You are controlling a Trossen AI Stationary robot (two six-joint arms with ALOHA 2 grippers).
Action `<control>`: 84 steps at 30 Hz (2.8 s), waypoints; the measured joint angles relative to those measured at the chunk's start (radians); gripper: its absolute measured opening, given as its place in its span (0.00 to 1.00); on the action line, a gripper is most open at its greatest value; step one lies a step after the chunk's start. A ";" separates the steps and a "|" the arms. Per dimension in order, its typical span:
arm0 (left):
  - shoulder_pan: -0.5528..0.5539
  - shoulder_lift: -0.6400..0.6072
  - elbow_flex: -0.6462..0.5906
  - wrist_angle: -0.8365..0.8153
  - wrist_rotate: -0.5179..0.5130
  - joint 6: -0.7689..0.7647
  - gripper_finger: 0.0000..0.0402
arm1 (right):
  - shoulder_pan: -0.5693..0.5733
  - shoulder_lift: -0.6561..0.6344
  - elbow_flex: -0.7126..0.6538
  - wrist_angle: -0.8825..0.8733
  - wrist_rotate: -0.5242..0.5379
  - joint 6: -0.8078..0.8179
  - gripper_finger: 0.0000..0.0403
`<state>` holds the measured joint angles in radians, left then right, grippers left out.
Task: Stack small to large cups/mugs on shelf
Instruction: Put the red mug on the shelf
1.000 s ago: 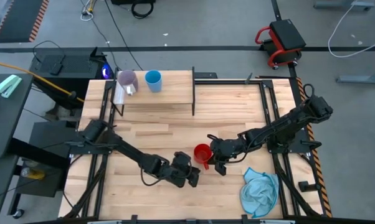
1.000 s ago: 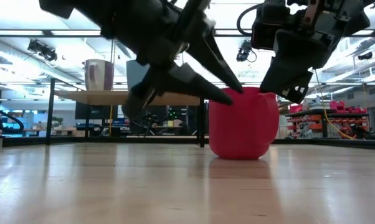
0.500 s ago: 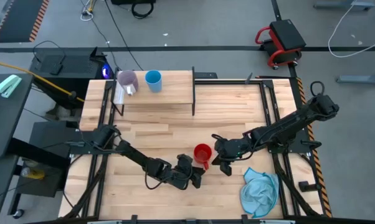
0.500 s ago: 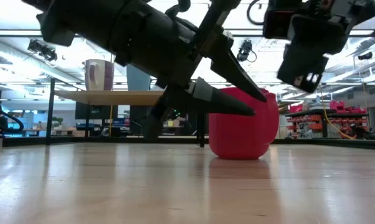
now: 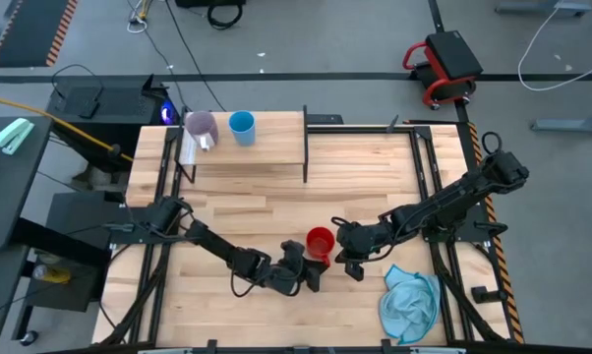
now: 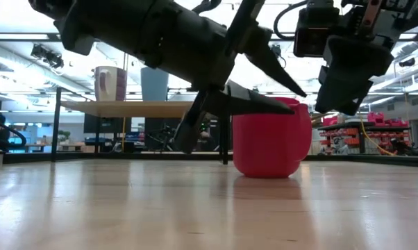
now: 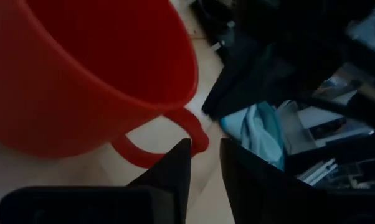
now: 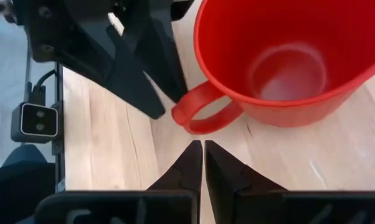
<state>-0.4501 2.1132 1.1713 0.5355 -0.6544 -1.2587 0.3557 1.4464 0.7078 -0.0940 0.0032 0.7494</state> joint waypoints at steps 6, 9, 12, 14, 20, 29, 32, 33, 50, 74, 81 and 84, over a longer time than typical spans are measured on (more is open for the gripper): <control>0.012 0.000 0.000 0.000 0.000 -0.055 0.24 | -0.002 0.000 0.000 0.009 0.002 0.000 0.06; 0.019 0.000 0.000 -0.001 0.006 -0.076 0.24 | -0.011 0.000 0.000 0.023 0.003 0.000 0.06; 0.022 0.000 0.000 -0.001 0.023 -0.092 0.24 | -0.025 0.011 0.000 0.019 0.003 0.002 0.06; 0.022 0.000 0.000 -0.001 0.023 -0.092 0.24 | -0.027 0.026 0.001 0.024 0.003 0.004 0.06; 0.030 0.000 0.000 -0.008 0.027 -0.118 0.25 | -0.025 0.094 0.000 0.083 -0.026 0.014 0.06; 0.039 0.000 0.000 -0.007 0.029 -0.119 0.24 | -0.020 0.106 0.000 0.128 -0.030 0.029 0.05; 0.042 0.000 0.000 -0.005 0.035 -0.125 0.24 | -0.023 0.106 0.000 0.127 -0.030 0.029 0.04; 0.044 0.000 0.000 -0.005 0.042 -0.126 0.23 | -0.025 0.106 0.000 0.127 -0.031 0.028 0.03; 0.069 0.000 0.000 0.019 0.086 -0.113 0.07 | -0.026 0.102 0.000 0.117 -0.031 0.034 0.03; 0.150 -0.014 0.000 0.395 0.089 -0.010 0.04 | 0.173 -0.516 0.000 -0.535 0.161 0.285 0.03; 0.186 -0.114 0.000 0.351 0.101 0.046 0.04 | 0.249 -0.527 0.000 -0.546 0.218 0.325 0.02; 0.201 -0.193 0.000 0.212 0.091 0.083 0.04 | 0.263 -0.524 0.000 -0.546 0.231 0.325 0.02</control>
<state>-0.2493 1.9198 1.1709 0.7477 -0.5634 -1.1754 0.6189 0.9227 0.7082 -0.6397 0.2339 1.0748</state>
